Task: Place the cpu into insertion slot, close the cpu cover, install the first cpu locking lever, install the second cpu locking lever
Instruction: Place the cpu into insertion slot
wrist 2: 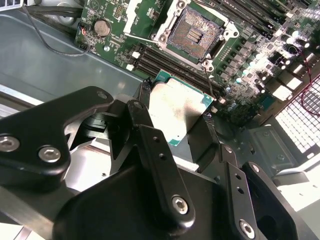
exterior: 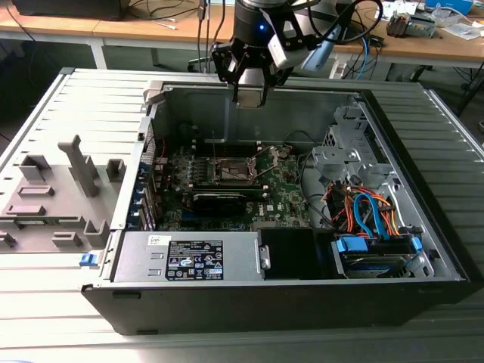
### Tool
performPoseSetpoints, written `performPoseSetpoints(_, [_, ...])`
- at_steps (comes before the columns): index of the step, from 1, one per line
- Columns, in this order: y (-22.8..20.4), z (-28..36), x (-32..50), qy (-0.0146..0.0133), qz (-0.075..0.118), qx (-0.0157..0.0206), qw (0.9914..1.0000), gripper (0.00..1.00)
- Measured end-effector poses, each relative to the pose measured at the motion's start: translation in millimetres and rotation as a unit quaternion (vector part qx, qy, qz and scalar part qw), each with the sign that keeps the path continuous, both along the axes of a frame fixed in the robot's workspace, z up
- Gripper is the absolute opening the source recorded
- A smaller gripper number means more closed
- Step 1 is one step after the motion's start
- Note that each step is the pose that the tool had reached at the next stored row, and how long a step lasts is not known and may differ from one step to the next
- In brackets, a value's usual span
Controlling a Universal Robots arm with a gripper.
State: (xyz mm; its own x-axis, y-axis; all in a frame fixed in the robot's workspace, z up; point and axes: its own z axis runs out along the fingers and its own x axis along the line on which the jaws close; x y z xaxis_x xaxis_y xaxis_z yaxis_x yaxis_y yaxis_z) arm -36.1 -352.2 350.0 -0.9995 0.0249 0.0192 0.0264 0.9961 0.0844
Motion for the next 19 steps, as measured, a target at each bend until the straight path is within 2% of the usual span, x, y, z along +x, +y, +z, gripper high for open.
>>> performPoseSetpoints(15, [-0.1, -3.2, 0.0, 0.0, 0.0, -0.0002, 1.0, 0.55])
performPoseSetpoints(17, [-0.2, -6.5, 0.0, 0.0, 0.0, -0.0003, 1.0, 0.55])
performPoseSetpoints(19, [-0.2, -6.7, 0.0, 0.0, 0.0, -0.0004, 1.0, 0.55])
